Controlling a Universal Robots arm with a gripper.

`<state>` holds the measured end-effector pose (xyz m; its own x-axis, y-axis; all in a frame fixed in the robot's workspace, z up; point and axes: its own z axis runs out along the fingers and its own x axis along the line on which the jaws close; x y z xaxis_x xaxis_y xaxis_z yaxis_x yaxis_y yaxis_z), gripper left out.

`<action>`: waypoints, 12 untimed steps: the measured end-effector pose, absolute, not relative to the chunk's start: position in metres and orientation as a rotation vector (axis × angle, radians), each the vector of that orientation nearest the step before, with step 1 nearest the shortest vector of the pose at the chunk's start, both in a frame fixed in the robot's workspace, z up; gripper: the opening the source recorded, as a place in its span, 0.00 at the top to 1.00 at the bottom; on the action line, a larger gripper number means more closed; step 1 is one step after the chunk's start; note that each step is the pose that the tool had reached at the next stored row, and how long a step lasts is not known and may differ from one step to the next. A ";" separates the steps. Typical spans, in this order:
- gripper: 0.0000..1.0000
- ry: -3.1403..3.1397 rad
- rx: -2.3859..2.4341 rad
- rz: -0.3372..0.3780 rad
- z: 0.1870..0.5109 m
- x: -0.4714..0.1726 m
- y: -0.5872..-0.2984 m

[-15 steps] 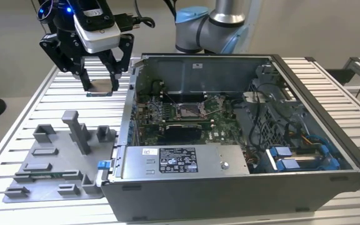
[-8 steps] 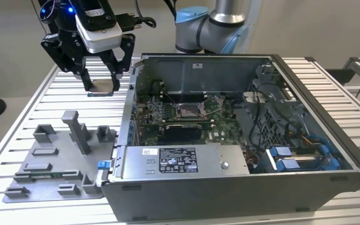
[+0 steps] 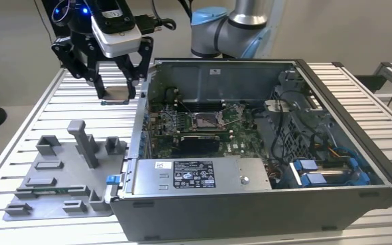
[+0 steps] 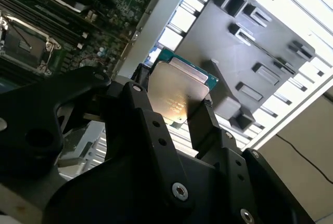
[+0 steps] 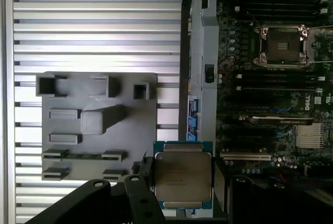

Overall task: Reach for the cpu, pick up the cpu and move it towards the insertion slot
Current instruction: 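Pick up the cpu and move it towards the insertion slot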

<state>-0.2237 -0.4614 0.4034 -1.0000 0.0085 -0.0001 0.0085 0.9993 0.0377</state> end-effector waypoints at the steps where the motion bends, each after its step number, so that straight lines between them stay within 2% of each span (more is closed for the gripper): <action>1: 1.00 3.141 0.013 0.059 0.403 -0.222 -0.461; 12: 1.00 3.141 0.013 0.059 0.403 -0.210 -0.461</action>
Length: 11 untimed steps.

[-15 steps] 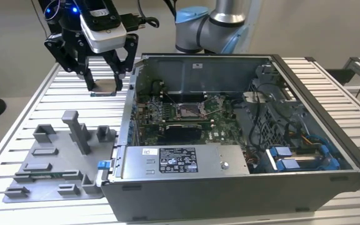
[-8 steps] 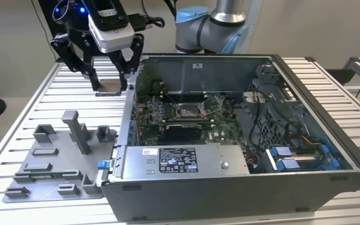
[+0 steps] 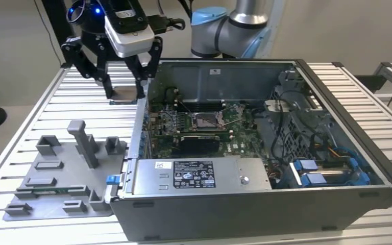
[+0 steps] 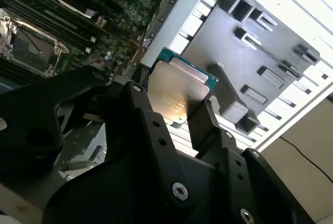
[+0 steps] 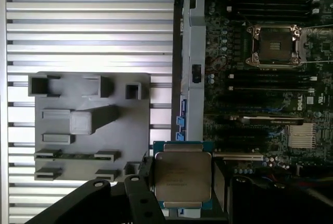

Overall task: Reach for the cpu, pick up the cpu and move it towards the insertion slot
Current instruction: 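Pick up the cpu and move it towards the insertion slot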

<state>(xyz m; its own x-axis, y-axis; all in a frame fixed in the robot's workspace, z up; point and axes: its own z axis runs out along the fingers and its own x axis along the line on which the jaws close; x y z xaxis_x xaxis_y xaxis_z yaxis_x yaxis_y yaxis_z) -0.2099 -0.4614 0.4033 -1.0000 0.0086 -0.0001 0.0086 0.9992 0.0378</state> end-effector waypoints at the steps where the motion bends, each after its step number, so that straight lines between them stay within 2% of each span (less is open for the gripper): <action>1: 1.00 3.141 0.013 0.059 0.403 -0.208 -0.461; 11: 1.00 3.141 0.013 0.059 0.403 -0.189 -0.461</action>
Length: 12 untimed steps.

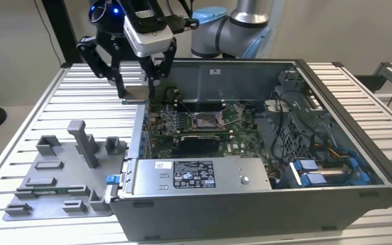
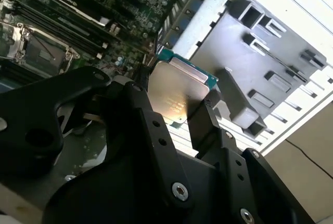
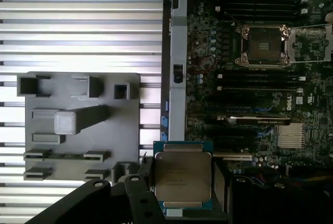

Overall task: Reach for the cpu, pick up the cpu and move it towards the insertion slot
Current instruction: 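Pick up the cpu and move it towards the insertion slot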

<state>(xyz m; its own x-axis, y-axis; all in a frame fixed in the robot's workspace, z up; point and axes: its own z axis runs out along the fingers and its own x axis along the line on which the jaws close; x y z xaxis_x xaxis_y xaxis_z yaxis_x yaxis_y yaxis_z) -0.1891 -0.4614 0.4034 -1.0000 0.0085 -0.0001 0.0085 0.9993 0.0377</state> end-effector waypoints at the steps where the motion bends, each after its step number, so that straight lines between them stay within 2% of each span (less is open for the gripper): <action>1: 1.00 3.141 0.013 0.059 0.403 -0.187 -0.461; 12: 1.00 3.141 0.014 0.059 0.403 -0.152 -0.461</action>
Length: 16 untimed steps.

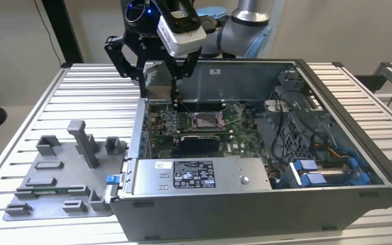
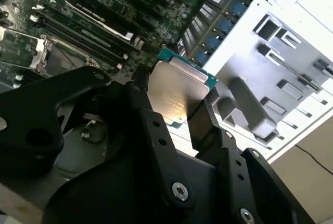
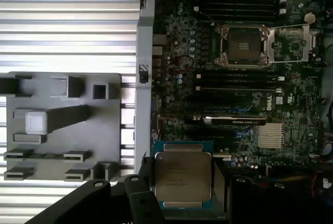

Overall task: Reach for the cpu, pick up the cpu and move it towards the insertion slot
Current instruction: 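Pick up the cpu and move it towards the insertion slot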

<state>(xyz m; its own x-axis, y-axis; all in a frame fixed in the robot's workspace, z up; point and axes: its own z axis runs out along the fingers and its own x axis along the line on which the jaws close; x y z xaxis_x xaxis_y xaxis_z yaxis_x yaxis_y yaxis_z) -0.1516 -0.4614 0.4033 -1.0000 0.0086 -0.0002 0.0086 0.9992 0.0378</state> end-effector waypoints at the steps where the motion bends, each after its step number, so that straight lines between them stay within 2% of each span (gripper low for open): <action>1: 1.00 3.141 0.013 0.059 0.403 -0.149 -0.461; 16: 1.00 3.141 0.013 0.059 0.402 -0.097 -0.461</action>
<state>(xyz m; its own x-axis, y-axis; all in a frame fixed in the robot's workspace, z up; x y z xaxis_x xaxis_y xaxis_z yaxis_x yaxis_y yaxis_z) -0.0969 -0.4614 0.4017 -1.0000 0.0085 0.0006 0.0085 0.9992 0.0378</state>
